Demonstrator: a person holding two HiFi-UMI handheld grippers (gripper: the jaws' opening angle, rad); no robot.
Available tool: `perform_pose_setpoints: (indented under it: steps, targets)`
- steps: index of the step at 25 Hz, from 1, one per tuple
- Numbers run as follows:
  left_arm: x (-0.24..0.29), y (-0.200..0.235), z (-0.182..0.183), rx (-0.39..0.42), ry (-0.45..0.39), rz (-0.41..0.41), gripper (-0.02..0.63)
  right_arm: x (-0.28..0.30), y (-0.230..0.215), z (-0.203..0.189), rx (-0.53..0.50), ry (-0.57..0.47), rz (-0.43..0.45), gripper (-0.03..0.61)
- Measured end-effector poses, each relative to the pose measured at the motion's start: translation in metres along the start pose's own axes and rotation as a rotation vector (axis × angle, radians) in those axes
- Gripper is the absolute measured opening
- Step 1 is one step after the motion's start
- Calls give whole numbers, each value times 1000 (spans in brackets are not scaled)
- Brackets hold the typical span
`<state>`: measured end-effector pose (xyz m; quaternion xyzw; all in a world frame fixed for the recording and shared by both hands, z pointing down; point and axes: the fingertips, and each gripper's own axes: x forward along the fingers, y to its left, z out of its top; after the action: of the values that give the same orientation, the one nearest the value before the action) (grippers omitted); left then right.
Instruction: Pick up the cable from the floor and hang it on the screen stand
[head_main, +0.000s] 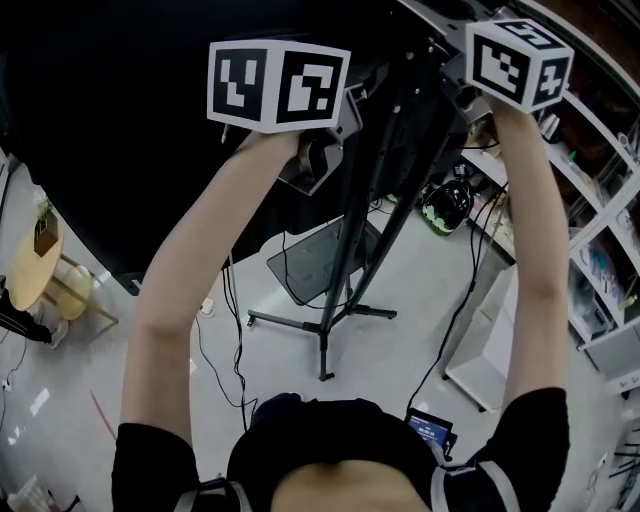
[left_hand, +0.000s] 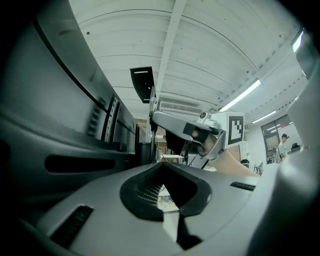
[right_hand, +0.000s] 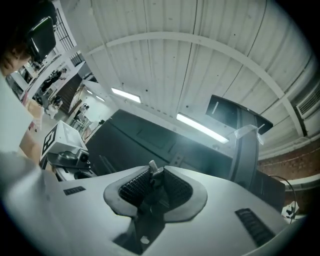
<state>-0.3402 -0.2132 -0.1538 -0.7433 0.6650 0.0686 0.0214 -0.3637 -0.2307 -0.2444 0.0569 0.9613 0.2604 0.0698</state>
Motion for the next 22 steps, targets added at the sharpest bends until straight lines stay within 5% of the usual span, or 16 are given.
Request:
perform_pose_setpoints:
  steps: [13,22]
  targets:
    - [19,14,22,-12,-15,-10,3,33,-56,-2,-4,65,-56,98]
    - [23,17,8,-11,-28,-25,3,8,-100,-14,3,45,-206,100]
